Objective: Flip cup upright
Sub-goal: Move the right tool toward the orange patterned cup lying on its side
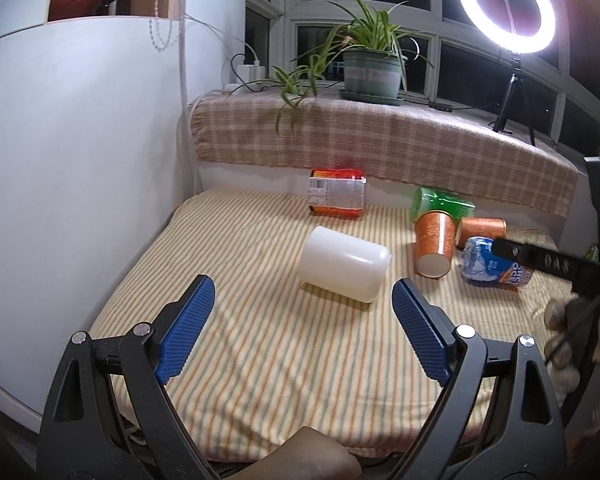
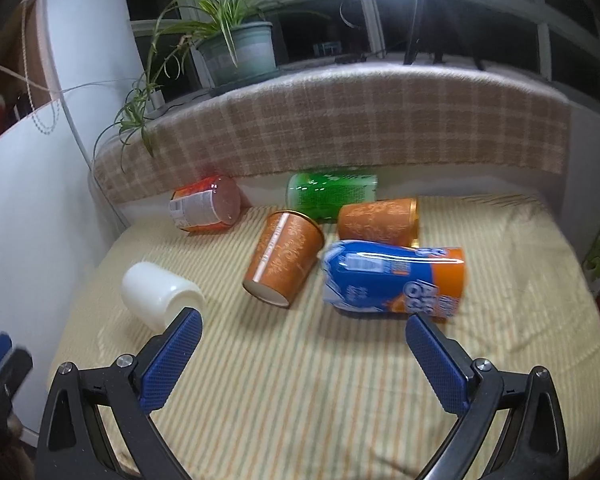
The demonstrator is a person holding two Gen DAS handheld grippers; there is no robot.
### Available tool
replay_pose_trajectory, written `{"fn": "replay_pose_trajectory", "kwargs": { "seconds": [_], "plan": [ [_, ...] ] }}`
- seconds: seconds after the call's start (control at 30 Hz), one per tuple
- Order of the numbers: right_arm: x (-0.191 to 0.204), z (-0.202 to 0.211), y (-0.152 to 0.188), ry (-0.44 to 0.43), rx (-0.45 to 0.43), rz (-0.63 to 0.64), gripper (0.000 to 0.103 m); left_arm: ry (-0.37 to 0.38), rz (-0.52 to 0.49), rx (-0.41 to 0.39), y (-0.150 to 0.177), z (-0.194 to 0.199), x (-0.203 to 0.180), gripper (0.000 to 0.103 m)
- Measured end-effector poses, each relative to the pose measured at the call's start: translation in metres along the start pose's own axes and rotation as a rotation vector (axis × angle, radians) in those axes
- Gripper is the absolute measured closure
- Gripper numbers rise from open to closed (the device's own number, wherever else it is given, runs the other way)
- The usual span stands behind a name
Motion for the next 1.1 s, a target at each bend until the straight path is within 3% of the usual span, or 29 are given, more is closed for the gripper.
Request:
{"fn": "replay_pose_trajectory", "kwargs": {
  "seconds": [0.4, 0.63, 1.1],
  "plan": [
    [0.011, -0.063, -0.052, -0.012, 0.134, 0.008, 0.004, -0.037, 0.039, 0.013, 0.003, -0.002, 0.019, 0.011],
    [0.007, -0.101, -0.059, -0.019, 0.239, -0.037, 0.009, -0.046, 0.052, 0.013, 0.004, -0.001, 0.025, 0.011],
    [0.023, -0.135, -0.064, -0.004, 0.307, -0.012, 0.015, -0.051, 0.069, 0.005, 0.002, 0.001, 0.031, 0.011]
  ]
}}
Point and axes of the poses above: each gripper's, at about its wrist camera, not at the fingertips, and z roughly against the way its jaws point, x to its left, y to its underside, the point moved 4 cm from there along -z, roughly the way its jaws point, and after that the axes turned 6 degrees about y, right-handed, at the moved point
